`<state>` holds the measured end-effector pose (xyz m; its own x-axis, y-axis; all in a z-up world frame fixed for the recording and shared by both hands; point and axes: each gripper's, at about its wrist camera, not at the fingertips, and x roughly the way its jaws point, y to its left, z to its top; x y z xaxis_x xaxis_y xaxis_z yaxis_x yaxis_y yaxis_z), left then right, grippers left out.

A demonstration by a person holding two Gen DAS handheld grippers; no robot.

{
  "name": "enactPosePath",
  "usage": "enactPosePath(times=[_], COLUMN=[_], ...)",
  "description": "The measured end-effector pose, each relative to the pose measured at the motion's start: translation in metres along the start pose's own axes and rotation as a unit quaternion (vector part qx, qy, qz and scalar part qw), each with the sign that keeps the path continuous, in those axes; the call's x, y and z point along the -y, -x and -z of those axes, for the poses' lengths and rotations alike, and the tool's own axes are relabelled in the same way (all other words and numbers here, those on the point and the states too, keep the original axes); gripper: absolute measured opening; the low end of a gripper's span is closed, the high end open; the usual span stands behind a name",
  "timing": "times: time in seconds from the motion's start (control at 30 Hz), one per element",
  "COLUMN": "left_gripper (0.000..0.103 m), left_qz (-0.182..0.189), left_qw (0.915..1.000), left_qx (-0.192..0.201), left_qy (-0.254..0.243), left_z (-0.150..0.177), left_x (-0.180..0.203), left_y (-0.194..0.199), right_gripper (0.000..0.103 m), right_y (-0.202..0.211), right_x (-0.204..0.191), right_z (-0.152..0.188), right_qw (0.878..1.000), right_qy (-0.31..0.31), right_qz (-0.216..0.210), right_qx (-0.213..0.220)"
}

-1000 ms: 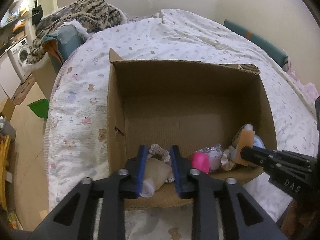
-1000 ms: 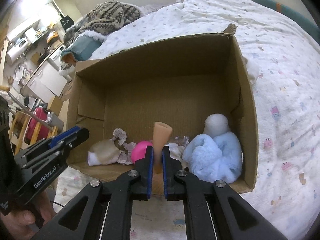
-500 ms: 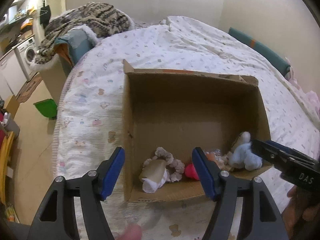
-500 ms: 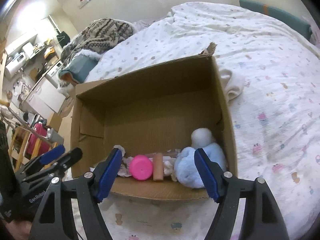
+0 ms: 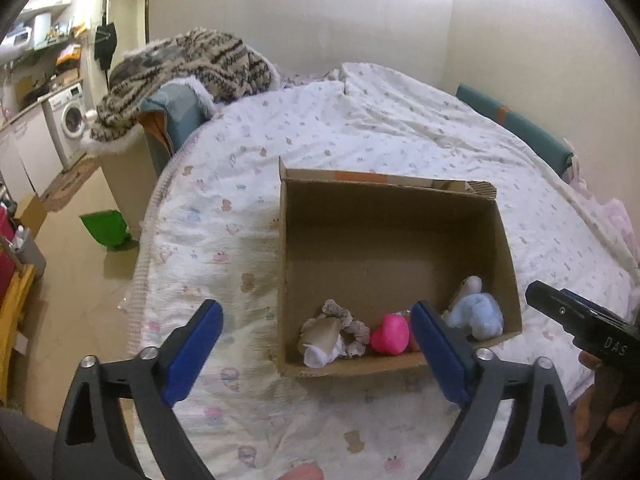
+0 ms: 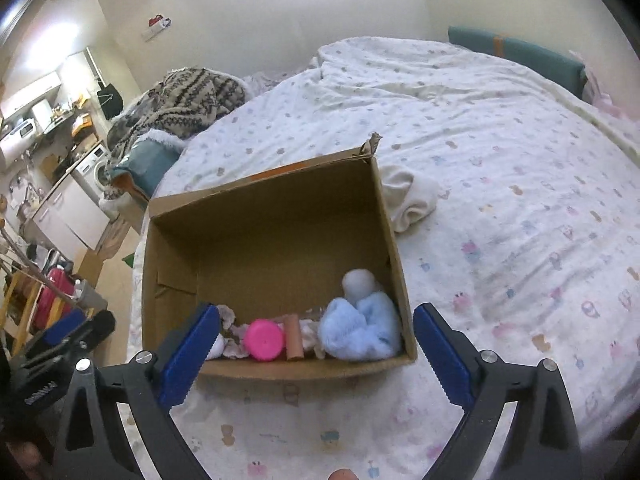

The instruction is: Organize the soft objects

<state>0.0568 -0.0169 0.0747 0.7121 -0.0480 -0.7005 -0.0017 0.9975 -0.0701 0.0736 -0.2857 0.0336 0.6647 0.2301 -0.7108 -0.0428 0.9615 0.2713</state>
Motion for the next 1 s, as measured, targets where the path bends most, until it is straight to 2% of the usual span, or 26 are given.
enactPosePath(times=[0.07, 0.2, 0.47, 0.6, 0.73, 0.83, 1.0], left_gripper=[0.1, 0.102, 0.102, 0.102, 0.102, 0.102, 0.102], left_qz=[0.004, -0.016, -0.022, -0.018, -0.031, -0.019, -0.022], left_qw=[1.0, 0.9995, 0.9993, 0.9997, 0.9993, 0.9996, 0.9995], left_qx=[0.007, 0.026, 0.029, 0.017, 0.016, 0.012, 0.013], left_qy=[0.0, 0.001, -0.005, 0.005, 0.009, 0.019, 0.018], left_z=[0.003, 0.01, 0.034, 0.042, 0.041, 0.04, 0.038], left_x=[-0.003, -0.008, -0.013, -0.012, -0.012, -0.016, -0.017], left_y=[0.008, 0.024, 0.041, 0.037, 0.026, 0.019, 0.016], right_gripper=[0.103, 0.103, 0.103, 0.103, 0.103, 0.103, 0.103], right_y=[0.009, 0.022, 0.034, 0.03, 0.015, 0.011, 0.008], right_x=[-0.003, -0.009, -0.019, -0.02, -0.024, -0.025, -0.025], right_z=[0.005, 0.014, 0.036, 0.047, 0.048, 0.048, 0.047], right_qw=[1.0, 0.999, 0.999, 0.998, 0.997, 0.996, 0.996], right_qy=[0.007, 0.018, 0.03, 0.027, 0.045, 0.051, 0.051], right_qz=[0.006, 0.014, 0.026, 0.035, 0.059, 0.067, 0.067], right_qx=[0.013, 0.027, 0.033, 0.034, 0.019, 0.024, 0.023])
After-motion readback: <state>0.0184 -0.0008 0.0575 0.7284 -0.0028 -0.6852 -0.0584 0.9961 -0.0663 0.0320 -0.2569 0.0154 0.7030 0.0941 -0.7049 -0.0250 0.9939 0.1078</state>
